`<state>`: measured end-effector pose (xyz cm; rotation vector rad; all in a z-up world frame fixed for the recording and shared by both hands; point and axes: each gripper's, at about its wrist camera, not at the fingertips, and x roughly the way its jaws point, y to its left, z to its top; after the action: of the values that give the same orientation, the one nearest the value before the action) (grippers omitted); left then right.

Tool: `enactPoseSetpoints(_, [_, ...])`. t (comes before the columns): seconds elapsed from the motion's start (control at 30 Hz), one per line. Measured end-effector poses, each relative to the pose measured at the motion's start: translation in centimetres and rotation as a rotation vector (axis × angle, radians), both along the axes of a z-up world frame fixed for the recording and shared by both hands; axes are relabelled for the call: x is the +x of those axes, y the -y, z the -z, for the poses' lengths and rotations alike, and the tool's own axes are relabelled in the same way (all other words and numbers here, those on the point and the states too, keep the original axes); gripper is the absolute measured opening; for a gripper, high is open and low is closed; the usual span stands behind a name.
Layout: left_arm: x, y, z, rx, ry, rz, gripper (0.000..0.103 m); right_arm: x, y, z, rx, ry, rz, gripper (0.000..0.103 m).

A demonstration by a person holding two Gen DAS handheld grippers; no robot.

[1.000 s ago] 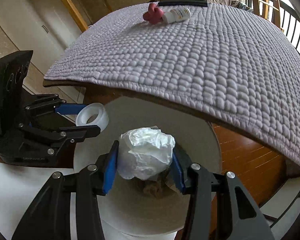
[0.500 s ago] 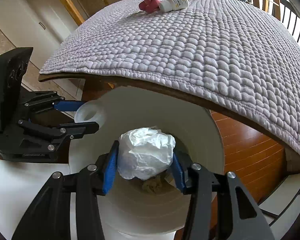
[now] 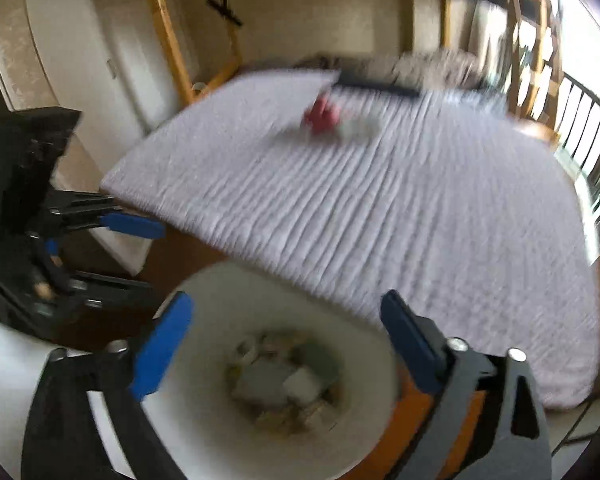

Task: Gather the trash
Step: 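Move both tools back over the blanket toward the pink toy and bottle, then grasp the white medicine bottle with the right tool while the left tool grasps the pink rubber toy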

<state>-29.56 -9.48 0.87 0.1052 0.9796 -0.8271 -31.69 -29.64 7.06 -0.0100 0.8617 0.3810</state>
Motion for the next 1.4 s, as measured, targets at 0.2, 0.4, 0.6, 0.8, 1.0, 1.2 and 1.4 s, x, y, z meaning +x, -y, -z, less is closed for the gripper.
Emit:
enactPoseSetpoints(0.2, [4.5,-0.8,-2.8,-0.005,0.127,-0.165,0.101,4.6,0.9,-1.9,-0.089,0.097,0.084,0.099])
enactPoseSetpoints(0.4, [10.9,1.3,-2.8,0.003,0.092,-0.221,0.101,9.3,0.4,-2.1,-0.079,0.121,0.017,0.099])
enactPoseSetpoints(0.6, [16.0,4.4,-1.2,0.023,0.06,-0.233,0.101,14.9,-0.2,-0.4,-0.052,0.07,0.004,0.099])
enactPoseSetpoints(0.8, [19.0,5.4,0.6,0.01,-0.01,-0.246,0.098,18.7,-0.5,1.6,-0.09,0.036,-0.03,0.099])
enactPoseSetpoints(1.0, [20.7,6.1,1.3,0.003,-0.032,-0.243,0.096,21.8,-1.0,3.4,-0.104,0.0,-0.074,0.09])
enactPoseSetpoints(1.2, [21.7,6.9,2.1,0.006,-0.052,-0.237,0.09,23.0,-1.5,4.2,-0.127,-0.001,-0.102,0.079])
enactPoseSetpoints(1.4, [22.4,8.3,2.7,0.016,-0.04,-0.226,0.088,23.6,-1.3,4.6,-0.126,-0.025,-0.12,0.056])
